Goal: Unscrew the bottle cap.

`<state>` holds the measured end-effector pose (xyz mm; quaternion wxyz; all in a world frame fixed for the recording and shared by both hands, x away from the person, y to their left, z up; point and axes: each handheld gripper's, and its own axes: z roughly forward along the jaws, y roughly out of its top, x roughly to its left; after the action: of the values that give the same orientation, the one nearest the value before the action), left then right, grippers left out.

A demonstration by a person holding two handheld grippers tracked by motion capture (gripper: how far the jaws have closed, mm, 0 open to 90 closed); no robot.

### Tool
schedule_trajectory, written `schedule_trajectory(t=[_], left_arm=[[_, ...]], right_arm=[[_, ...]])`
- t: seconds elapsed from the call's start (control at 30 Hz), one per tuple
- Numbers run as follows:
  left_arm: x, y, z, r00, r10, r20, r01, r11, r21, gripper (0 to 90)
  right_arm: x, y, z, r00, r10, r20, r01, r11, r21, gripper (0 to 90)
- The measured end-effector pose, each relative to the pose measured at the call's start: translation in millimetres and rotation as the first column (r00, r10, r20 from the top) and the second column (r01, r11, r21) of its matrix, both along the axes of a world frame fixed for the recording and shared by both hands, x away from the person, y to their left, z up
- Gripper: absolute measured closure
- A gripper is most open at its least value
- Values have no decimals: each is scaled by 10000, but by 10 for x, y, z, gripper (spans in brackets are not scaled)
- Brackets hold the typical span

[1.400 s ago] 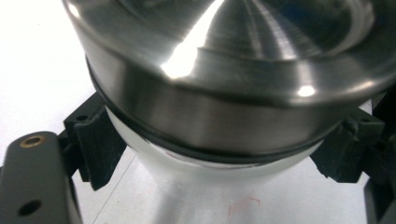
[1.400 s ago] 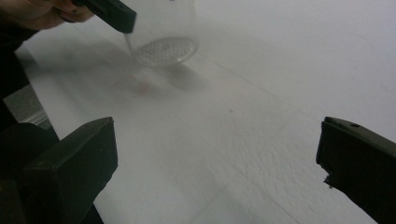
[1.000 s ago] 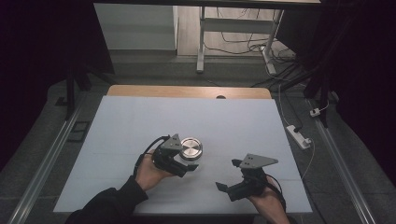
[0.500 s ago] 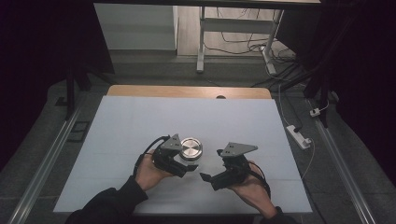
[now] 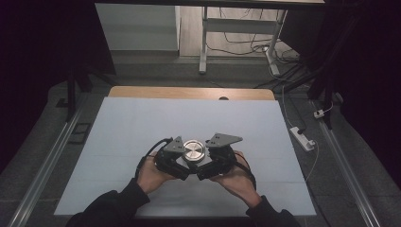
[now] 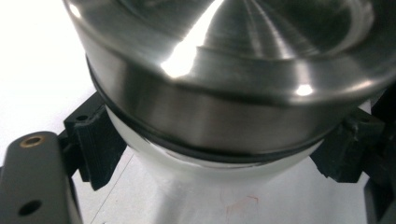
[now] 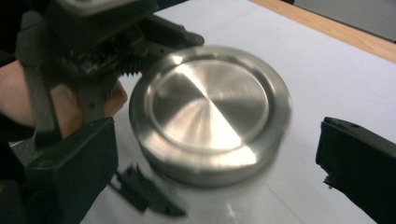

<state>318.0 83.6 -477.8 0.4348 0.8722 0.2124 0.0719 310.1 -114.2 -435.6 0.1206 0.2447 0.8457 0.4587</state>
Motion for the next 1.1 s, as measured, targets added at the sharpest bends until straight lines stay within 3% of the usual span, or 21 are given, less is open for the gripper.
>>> schedule_trajectory(t=[0.27, 0.33, 0.47, 0.53, 0.6, 0.67, 0.73, 0.77, 0.8, 0.83, 0.93, 1.03, 1.07, 1.1], left_arm=[[-10, 8, 15, 9999, -109, 10, 109, 9999, -21, 157], [-10, 12, 16, 9999, -123, -9, 123, 9999, -42, 157], [-9, 19, 29, 9974, -725, 6, 725, 9974, -32, 157], [-14, 19, 38, 9941, -1080, 3, 1080, 9941, -58, 157], [-17, 19, 48, 9869, -1613, 8, 1613, 9869, -81, 157], [-26, 14, 53, 9793, -2025, 70, 2025, 9792, -92, 157], [-33, 11, 55, 9766, -2146, 121, 2147, 9766, -92, 157], [-37, 13, 57, 9744, -2241, 172, 2243, 9745, -106, 157], [-38, 23, 64, 9766, -2143, 162, 2146, 9765, -178, 157], [-34, 33, 71, 9791, -2027, 179, 2030, 9790, -193, 157], [-15, 75, 79, 9894, -1434, 246, 1439, 9894, -176, 157], [12, 111, 69, 9976, -669, 164, 673, 9975, -237, 156], [19, 114, 65, 9990, -416, 145, 419, 9989, -194, 156], [24, 116, 61, 9996, -244, 140, 246, 9995, -181, 156]], right_arm=[[30, 160, -12, 9986, 199, 491, -205, 9997, 110, 178], [40, 147, -11, 9978, 376, 549, -383, 9992, 133, 182], [107, 82, 3, 9902, 1356, 328, -1364, 9904, 241, 184], [171, 26, 14, 9716, 2355, 214, -2361, 9713, 286, 184], [225, -20, 14, 9444, 3284, 173, -3289, 9432, 459, 184], [309, -69, 21, 8939, 4483, -8, -4475, 8923, 605, 183], [347, -82, 26, 8517, 5239, 54, -5233, 8500, 611, 181], [354, -82, 30, 8396, 5431, 68, -5424, 8378, 628, 178], [358, -78, 29, 8390, 5441, 37, -5428, 8366, 737, 171], [354, -76, 31, 8495, 5276, 20, -5258, 8462, 866, 150], [352, -97, 86, 8979, 4393, -283, -4334, 8935, 1179, 52], [352, -115, 148, 9553, 2861, -747, -2778, 9549, 1049, 7], [338, -108, 157, 9707, 2245, -853, -2176, 9725, 835, 6], [320, -94, 157, 9811, 1742, -841, -1687, 9833, 684, 0]])
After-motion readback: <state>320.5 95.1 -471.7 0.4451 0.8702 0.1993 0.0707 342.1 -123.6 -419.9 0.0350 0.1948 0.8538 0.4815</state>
